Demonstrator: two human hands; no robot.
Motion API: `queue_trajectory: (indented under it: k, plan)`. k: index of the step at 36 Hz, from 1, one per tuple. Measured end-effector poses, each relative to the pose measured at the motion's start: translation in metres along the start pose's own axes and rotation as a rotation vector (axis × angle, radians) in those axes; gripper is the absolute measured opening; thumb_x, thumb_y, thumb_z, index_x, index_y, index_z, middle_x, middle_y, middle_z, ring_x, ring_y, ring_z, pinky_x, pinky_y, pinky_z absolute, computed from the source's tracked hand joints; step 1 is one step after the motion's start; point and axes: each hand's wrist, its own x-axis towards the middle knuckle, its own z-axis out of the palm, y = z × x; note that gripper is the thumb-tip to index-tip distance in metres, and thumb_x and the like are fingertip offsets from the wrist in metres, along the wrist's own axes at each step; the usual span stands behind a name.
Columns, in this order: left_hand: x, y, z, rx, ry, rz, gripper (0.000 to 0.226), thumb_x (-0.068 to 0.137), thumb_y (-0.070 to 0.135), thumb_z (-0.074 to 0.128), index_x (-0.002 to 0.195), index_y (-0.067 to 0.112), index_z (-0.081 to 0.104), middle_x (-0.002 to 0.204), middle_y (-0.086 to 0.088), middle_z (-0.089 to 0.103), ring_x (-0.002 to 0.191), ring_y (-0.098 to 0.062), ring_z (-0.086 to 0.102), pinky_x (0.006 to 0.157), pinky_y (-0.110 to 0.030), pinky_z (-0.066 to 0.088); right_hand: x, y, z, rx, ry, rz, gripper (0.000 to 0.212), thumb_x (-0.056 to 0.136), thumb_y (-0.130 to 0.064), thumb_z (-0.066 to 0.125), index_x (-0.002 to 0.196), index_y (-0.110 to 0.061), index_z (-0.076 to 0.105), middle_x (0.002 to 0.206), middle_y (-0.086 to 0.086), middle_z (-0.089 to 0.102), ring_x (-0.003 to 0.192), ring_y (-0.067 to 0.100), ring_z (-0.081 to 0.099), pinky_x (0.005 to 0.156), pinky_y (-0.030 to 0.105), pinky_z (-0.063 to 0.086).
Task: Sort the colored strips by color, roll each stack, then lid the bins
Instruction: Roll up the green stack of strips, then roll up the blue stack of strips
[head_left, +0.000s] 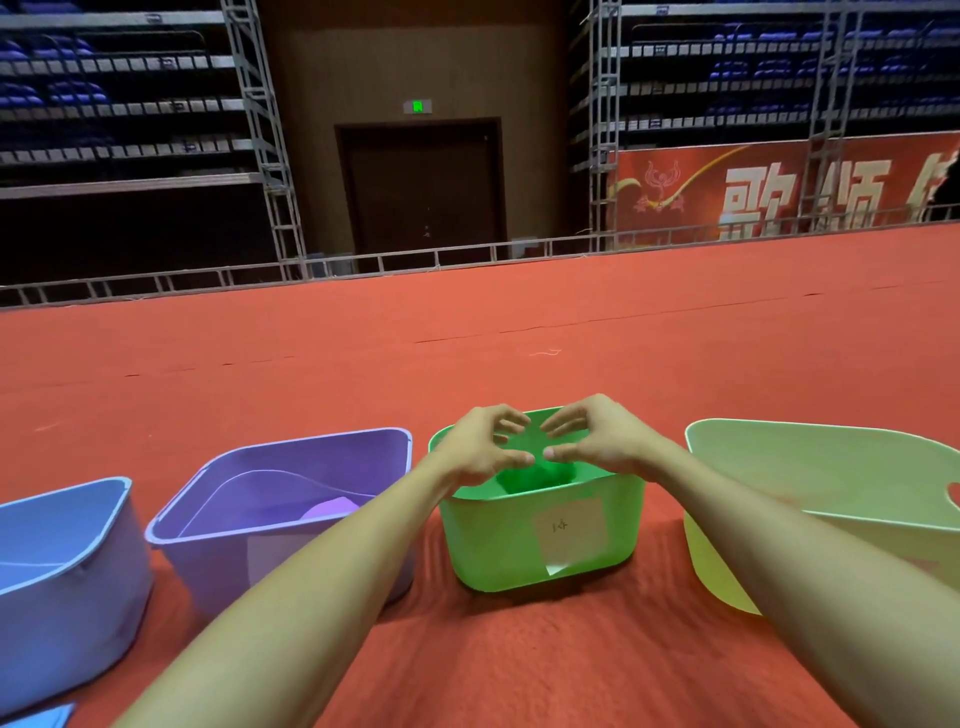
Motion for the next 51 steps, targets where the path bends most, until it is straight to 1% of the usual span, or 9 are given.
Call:
queue_trajectory:
  k: [5, 15, 20, 23, 29, 35, 39, 44, 51]
  plan:
    - [-0.012, 0.006, -0.006, -0.004, 0.045, -0.006, 0.046, 0.078, 0.016, 0.078, 0.12, 0.016, 0.06, 0.125, -0.005, 0.061, 0.106, -0.017, 0.063, 0.094, -0.037, 0.052, -0.012, -0.012, -0.003, 0.015, 0.069, 0.001, 0.036, 0.077, -0.029, 0.078, 0.11, -0.016, 0.069, 0.108, 0.001, 0.072, 0.099, 0.008, 0.066, 0.091, 0.033, 0.053]
    - [-0.096, 0.035, -0.034, -0.088, 0.131, 0.059, 0.034, 0.078, 0.006, 0.076, 0.109, 0.009, 0.064, 0.112, -0.009, 0.065, 0.101, -0.019, 0.064, 0.089, -0.032, 0.054, -0.073, -0.068, 0.01, 0.244, 0.205, 0.035, 0.02, 0.077, -0.02, 0.078, 0.095, -0.013, 0.073, 0.09, 0.002, 0.074, 0.079, 0.013, 0.068, 0.079, 0.045, 0.057]
    - [-0.174, 0.026, -0.044, -0.086, 0.131, 0.035, 0.031, 0.078, 0.005, 0.075, 0.107, 0.006, 0.065, 0.104, -0.004, 0.067, 0.093, -0.01, 0.064, 0.081, -0.013, 0.05, -0.115, -0.106, 0.045, 0.295, 0.182, 0.067, 0.011, 0.078, -0.013, 0.077, 0.087, -0.014, 0.071, 0.086, 0.013, 0.072, 0.068, 0.022, 0.063, 0.074, 0.051, 0.057]
    - [-0.23, 0.005, -0.049, -0.077, 0.139, -0.016, 0.03, 0.076, 0.007, 0.077, 0.103, 0.012, 0.067, 0.095, 0.004, 0.068, 0.083, 0.0, 0.061, 0.076, -0.006, 0.046, -0.136, -0.126, 0.077, 0.329, 0.147, 0.11, 0.009, 0.078, -0.014, 0.077, 0.084, -0.015, 0.071, 0.083, 0.012, 0.073, 0.068, 0.019, 0.063, 0.072, 0.047, 0.057]
    - [-0.33, -0.054, -0.075, -0.042, 0.18, -0.172, 0.027, 0.076, 0.007, 0.077, 0.1, 0.015, 0.066, 0.102, 0.0, 0.069, 0.094, -0.011, 0.066, 0.082, -0.02, 0.052, -0.163, -0.162, 0.154, 0.389, 0.042, 0.178, 0.011, 0.08, -0.012, 0.075, 0.089, -0.007, 0.071, 0.073, 0.009, 0.069, 0.065, 0.016, 0.064, 0.064, 0.034, 0.055]
    - [-0.402, -0.109, -0.116, -0.008, 0.313, -0.298, 0.026, 0.078, 0.006, 0.074, 0.086, 0.028, 0.063, 0.097, 0.001, 0.069, 0.084, -0.012, 0.067, 0.083, -0.03, 0.054, -0.159, -0.203, 0.228, 0.381, -0.045, 0.177, 0.014, 0.08, -0.012, 0.074, 0.091, -0.007, 0.07, 0.076, 0.01, 0.069, 0.065, 0.018, 0.064, 0.062, 0.032, 0.055]
    - [-0.431, -0.132, -0.133, -0.062, 0.362, -0.358, 0.024, 0.083, 0.002, 0.069, 0.084, 0.025, 0.062, 0.092, -0.001, 0.067, 0.071, -0.009, 0.062, 0.063, -0.024, 0.055, -0.146, -0.232, 0.274, 0.335, -0.092, 0.136, 0.015, 0.079, -0.013, 0.075, 0.091, -0.005, 0.07, 0.072, 0.007, 0.066, 0.061, 0.017, 0.061, 0.059, 0.032, 0.054]
    - [-0.453, -0.154, -0.129, -0.116, 0.306, -0.432, 0.021, 0.084, -0.001, 0.065, 0.093, 0.017, 0.062, 0.094, -0.001, 0.064, 0.074, -0.009, 0.061, 0.073, -0.022, 0.053, -0.126, -0.262, 0.32, 0.233, -0.121, 0.077, 0.029, 0.075, -0.024, 0.078, 0.099, -0.007, 0.073, 0.082, 0.003, 0.071, 0.07, 0.01, 0.061, 0.077, 0.034, 0.055]
    - [-0.454, -0.168, -0.131, -0.131, 0.278, -0.447, 0.026, 0.077, 0.003, 0.069, 0.093, 0.022, 0.062, 0.085, 0.001, 0.065, 0.071, -0.005, 0.059, 0.068, -0.022, 0.052, -0.093, -0.288, 0.366, 0.116, -0.133, 0.061, 0.039, 0.079, -0.026, 0.074, 0.112, -0.006, 0.067, 0.109, 0.008, 0.07, 0.106, 0.021, 0.062, 0.091, 0.025, 0.043]
